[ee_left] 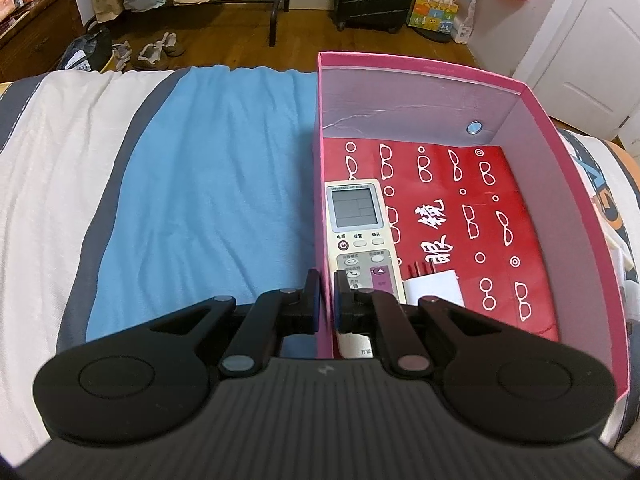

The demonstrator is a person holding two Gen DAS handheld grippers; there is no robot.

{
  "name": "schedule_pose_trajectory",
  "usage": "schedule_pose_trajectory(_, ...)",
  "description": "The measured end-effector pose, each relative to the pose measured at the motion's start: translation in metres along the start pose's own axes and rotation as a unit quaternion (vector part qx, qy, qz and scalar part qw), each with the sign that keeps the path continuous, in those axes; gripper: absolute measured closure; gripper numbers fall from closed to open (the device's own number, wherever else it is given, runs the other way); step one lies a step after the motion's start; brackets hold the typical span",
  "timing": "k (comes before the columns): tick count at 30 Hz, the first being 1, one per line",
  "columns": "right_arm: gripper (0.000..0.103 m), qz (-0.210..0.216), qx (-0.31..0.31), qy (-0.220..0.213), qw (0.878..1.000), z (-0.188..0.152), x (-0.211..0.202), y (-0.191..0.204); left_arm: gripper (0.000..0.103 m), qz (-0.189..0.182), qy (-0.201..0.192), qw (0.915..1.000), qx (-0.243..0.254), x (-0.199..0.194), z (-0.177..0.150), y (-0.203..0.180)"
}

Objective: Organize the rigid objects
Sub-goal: 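Drop the white charger plug into the pink box with the right tool, then grasp the large white laptop charger and carry it toward the pink box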

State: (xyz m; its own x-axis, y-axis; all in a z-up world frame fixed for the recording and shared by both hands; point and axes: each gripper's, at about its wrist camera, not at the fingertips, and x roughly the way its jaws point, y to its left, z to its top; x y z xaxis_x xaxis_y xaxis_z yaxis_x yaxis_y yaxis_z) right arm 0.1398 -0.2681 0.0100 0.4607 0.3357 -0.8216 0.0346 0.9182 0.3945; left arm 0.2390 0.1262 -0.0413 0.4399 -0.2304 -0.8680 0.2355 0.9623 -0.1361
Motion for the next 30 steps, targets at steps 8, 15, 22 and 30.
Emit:
schedule_pose_trajectory(8, 0.049, -0.014, 0.084, 0.014, 0.996, -0.040, 0.034, -0.061, 0.097, 0.012, 0.009, 0.9998, 0.009, 0.006, -0.001, -0.004)
schedule_pose_trajectory(15, 0.048, -0.022, 0.088, 0.015, 0.996, -0.043, 0.037, -0.068, 0.097, 0.011, 0.010, 0.9999, 0.008, 0.007, 0.000, -0.005)
schedule_pose_trajectory(22, 0.046, -0.055, 0.122, 0.005, 0.991, -0.037, 0.045, -0.093, 0.097, 0.013, 0.006, 0.9999, 0.007, 0.007, -0.002, -0.005)
schedule_pose_trajectory(30, 0.037, -0.080, 0.137, 0.008, 0.987, -0.026, 0.064, -0.100, 0.097, 0.015, 0.005, 0.9998, 0.012, 0.007, -0.004, -0.006)
